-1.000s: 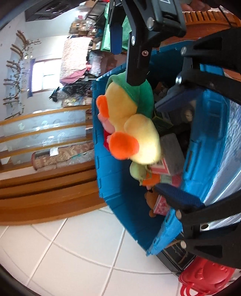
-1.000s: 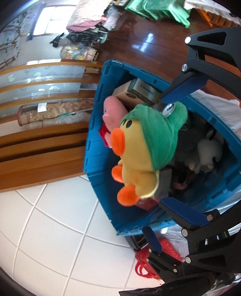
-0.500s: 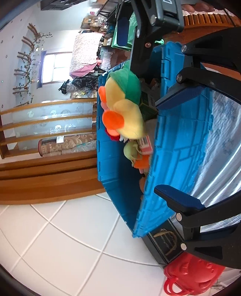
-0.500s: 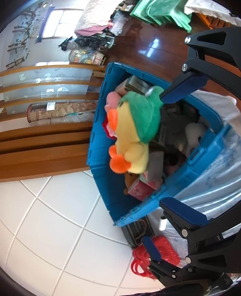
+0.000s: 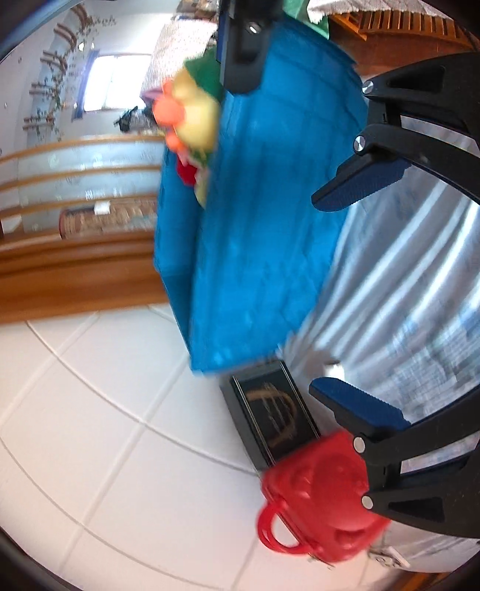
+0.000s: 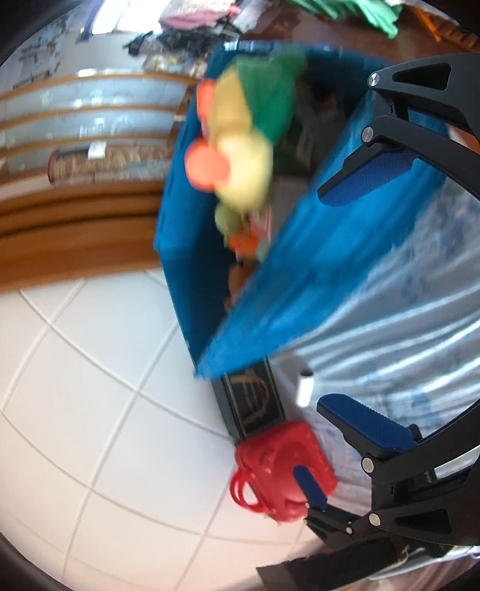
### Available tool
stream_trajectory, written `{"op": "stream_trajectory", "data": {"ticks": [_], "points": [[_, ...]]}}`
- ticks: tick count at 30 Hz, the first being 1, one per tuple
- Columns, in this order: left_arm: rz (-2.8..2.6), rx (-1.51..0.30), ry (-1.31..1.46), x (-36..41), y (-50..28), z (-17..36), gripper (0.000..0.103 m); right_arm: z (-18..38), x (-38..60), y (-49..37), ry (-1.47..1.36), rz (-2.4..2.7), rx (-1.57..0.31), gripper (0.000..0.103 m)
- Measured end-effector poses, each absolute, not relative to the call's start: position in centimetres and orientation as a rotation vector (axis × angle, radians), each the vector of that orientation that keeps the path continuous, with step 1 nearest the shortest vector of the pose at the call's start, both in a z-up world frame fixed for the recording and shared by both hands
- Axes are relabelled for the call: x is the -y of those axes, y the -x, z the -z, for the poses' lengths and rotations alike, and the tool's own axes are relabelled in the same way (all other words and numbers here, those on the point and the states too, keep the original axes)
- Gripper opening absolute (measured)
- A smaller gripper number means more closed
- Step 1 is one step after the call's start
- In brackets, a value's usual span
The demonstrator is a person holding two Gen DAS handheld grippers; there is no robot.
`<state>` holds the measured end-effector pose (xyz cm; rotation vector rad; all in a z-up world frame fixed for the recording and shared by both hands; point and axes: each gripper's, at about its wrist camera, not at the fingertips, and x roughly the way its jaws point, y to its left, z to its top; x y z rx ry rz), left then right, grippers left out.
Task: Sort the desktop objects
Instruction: 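Move both tools from the crate back to the white paper tube, then grasp the white paper tube with the right gripper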
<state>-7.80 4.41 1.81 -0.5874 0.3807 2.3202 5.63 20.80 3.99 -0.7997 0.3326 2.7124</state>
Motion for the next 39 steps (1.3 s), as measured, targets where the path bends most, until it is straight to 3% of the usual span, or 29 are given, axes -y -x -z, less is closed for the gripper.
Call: {"op": "stream_trajectory", "data": {"ticks": [10, 22, 25, 29, 31, 33, 39], "points": [[-2.412, -0.430, 0.803, 3.5, 20.5, 5.9, 0.092, 2.5, -14.9, 6.1, 1.030, -2.861, -0.382, 0.103], [-2.254, -0.506, 1.007, 0.9, 35.5, 18.0, 0.092, 14.5, -13.5, 22.8, 1.305, -2.789, -0.514, 0.102], [-2.210, -0.497, 1.011, -0.4, 37.8, 20.1, 0.092, 17.2, -13.2, 26.6, 1.373, -2.780, -0.548, 0.092], [-2.161, -0.502, 1.002, -2.1, 40.0, 22.1, 0.092, 20.3, -13.3, 30.7, 1.427, -2.767, -0.584, 0.087], [-2.143, -0.479, 1.007, -2.7, 40.8, 22.8, 0.084, 21.5, -13.4, 32.4, 1.452, -2.768, -0.622, 0.077], [-2.102, -0.445, 1.014, -3.2, 41.3, 23.1, 0.079, 22.5, -13.9, 33.5, 1.471, -2.767, -0.638, 0.075], [-2.070, -0.538, 0.990, -5.5, 41.6, 24.5, 0.079, 24.8, -15.3, 35.7, 1.485, -2.774, -0.717, 0.075]]}}
